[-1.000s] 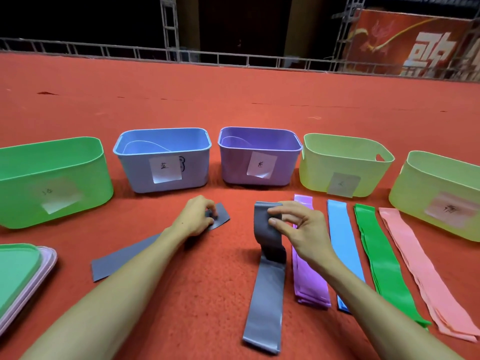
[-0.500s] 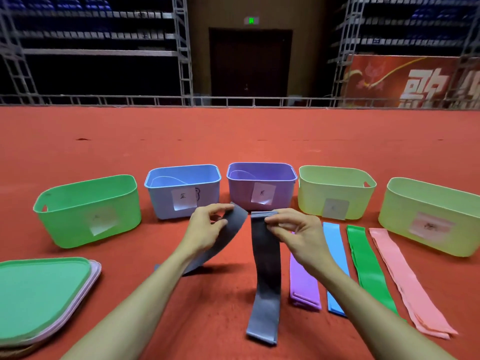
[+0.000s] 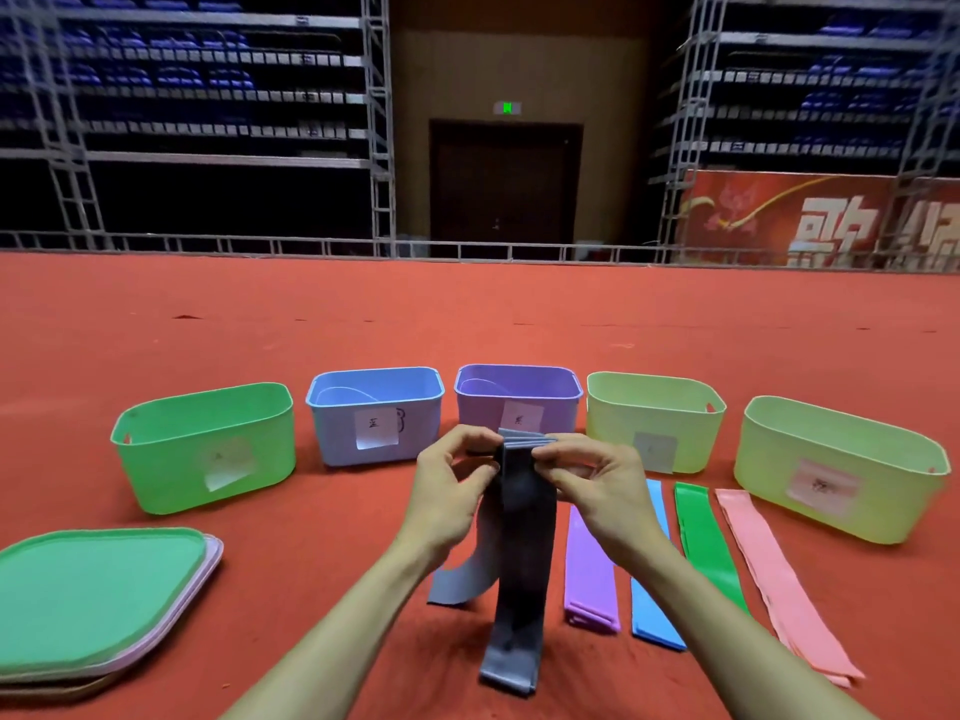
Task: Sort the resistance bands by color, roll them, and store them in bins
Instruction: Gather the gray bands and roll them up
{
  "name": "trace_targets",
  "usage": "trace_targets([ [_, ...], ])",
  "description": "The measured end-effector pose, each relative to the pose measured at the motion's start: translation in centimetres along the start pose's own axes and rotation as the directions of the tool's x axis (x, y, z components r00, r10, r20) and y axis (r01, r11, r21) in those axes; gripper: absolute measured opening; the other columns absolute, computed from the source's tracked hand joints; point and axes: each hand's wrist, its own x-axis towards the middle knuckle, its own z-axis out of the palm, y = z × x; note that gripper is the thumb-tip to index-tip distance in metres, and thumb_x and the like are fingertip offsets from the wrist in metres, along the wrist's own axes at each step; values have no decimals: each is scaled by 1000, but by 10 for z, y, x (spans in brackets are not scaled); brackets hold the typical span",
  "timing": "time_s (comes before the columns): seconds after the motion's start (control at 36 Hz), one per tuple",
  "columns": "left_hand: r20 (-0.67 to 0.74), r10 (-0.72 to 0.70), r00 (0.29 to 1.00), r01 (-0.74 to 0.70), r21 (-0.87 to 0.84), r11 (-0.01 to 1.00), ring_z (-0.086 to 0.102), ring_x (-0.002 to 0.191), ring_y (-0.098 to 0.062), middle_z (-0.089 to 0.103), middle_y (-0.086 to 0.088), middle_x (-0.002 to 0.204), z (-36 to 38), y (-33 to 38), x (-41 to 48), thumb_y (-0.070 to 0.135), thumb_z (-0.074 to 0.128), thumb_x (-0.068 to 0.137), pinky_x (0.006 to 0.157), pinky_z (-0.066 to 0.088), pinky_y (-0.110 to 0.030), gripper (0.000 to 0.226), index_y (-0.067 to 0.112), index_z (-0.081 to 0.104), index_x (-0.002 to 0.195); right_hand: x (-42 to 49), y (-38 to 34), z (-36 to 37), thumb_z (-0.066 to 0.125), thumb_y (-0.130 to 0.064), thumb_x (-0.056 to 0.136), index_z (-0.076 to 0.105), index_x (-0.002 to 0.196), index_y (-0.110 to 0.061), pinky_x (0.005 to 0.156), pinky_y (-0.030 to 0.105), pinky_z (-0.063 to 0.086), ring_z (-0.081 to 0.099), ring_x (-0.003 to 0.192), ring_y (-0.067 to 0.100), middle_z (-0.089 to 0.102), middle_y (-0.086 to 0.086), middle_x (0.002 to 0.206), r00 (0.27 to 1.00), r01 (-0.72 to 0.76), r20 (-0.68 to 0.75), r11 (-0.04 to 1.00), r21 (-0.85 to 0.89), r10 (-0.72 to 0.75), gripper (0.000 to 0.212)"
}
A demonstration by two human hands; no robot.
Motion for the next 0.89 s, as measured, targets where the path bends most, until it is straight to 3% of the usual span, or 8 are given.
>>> trace_targets([
  [0.17,9,-9,1000,10,-99,995,64,96,-24,64,-13,98,6,6,-3,-15,55,77,82,52,-37,37,20,58,91,0,-6,-3,65,16,78,75,77,-12,62,23,55,68,76,6,73,-10,82,999,26,-19,999,-31,-26,30],
  [0.31,93,-116,989,134,-227,965,57,80,-14,63,-6,96,9,15,-4,-19,47,86,61,46,-22,48,22,61,108,-1,-9,-6,64,19,77,74,77,-9,63,21,54,68,76,5,72,-10,81,998,59,-13,997,-52,-60,30],
  [0.53,112,-121,986,148,-288,946,66,90,-17,68,-16,106,9,21,-7,-20,46,88,69,53,-22,42,12,64,109,-3,-9,-6,66,20,73,74,75,-15,74,16,52,68,82,4,72,-14,85,992,125,27,984,-127,-123,36],
  [0.69,148,-108,983,151,-320,935,66,85,-14,70,-12,99,7,23,-7,-21,47,88,67,52,-20,37,7,63,107,-2,-9,-6,68,18,73,75,75,-19,76,16,52,69,84,7,73,-12,87,990,141,30,978,-155,-138,37],
  [0.83,218,-114,969,193,-388,901,67,84,-12,73,-5,93,5,23,-8,-28,35,81,68,52,-19,47,4,60,105,-3,-9,-5,71,14,74,74,76,-21,75,15,52,69,80,6,72,-10,87,981,192,41,955,-227,-188,35],
  [0.89,229,-115,967,207,-437,875,66,89,-15,71,-7,98,5,23,-8,-20,39,80,73,53,-21,41,4,61,105,-4,-8,-4,71,14,73,74,76,-19,74,15,52,69,80,6,72,-10,88,978,208,35,949,-237,-206,33],
])
